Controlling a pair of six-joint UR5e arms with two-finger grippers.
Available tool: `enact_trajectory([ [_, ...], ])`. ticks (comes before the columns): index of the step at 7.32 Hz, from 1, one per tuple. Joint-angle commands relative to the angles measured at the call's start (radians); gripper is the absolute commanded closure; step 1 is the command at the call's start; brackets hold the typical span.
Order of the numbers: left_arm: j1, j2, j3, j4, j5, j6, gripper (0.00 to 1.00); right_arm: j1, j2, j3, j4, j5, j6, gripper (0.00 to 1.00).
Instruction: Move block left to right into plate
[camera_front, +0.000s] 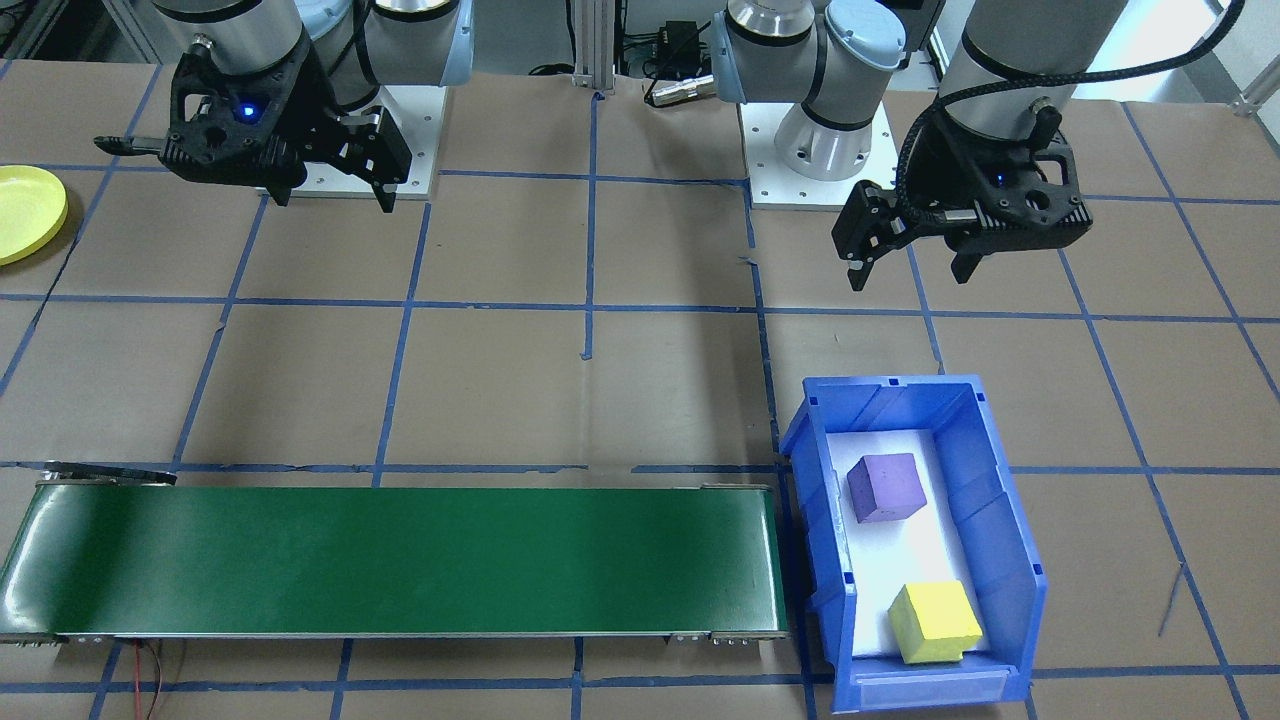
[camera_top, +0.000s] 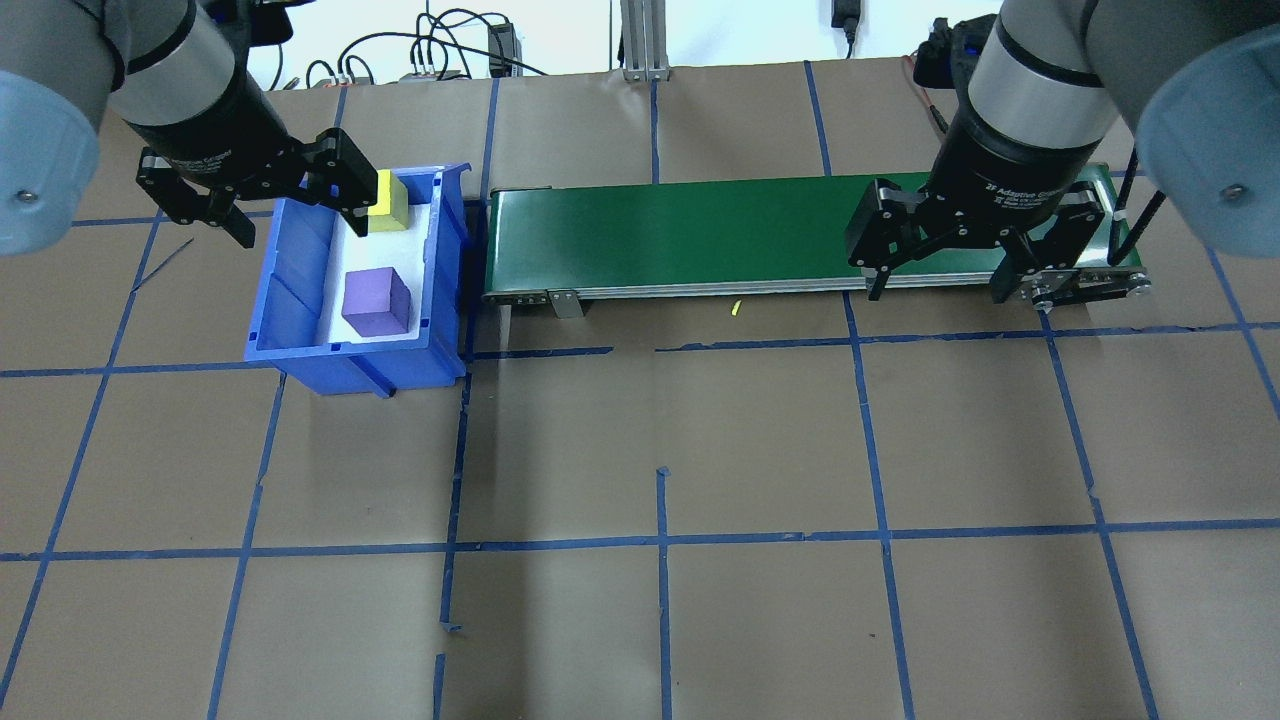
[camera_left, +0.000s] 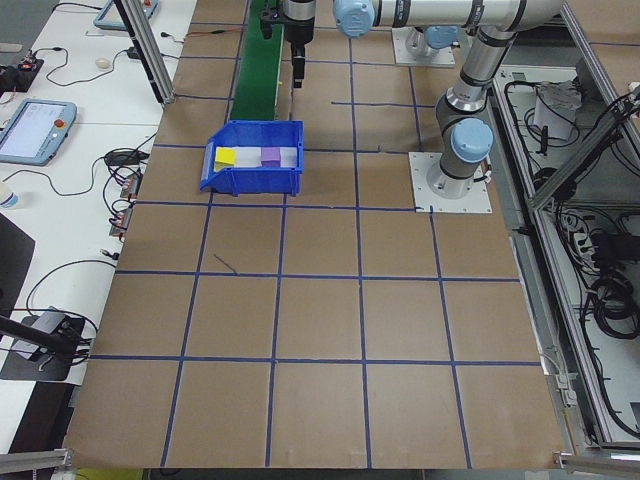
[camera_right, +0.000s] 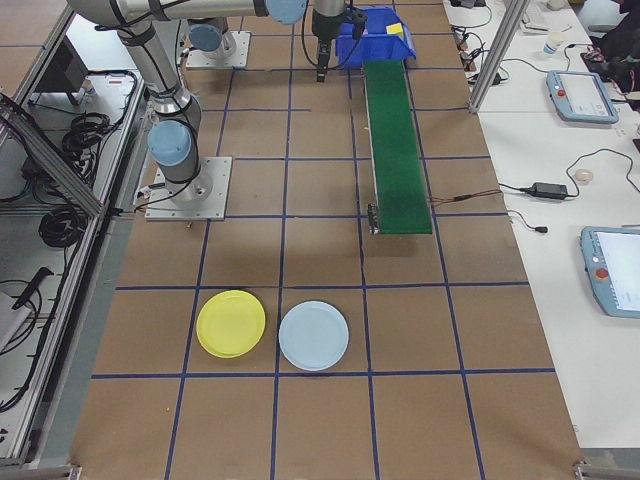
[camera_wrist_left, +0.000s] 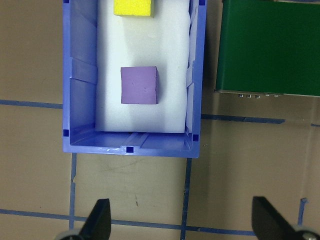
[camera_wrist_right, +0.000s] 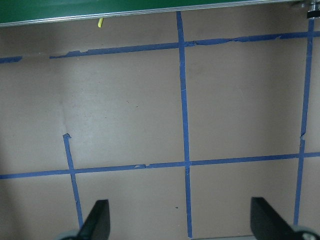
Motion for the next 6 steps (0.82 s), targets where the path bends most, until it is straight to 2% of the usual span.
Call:
enact_trajectory([
  [1, 0.000, 0.000, -0.001, 0.001, -0.001, 0.000, 0.01, 0.000, 0.000, 0.000, -0.002, -0.001, 0.000, 0.00],
  [4, -0.006, 0.009, -0.006, -0.004, -0.001, 0.012, 0.01, 0.000, 0.000, 0.001, -0.002, -0.001, 0.000, 0.00],
  [6, 0.006, -0.033, -0.007, 0.015, -0.016, 0.017, 0.01, 0.000, 0.000, 0.000, -0.002, 0.000, 0.000, 0.00],
])
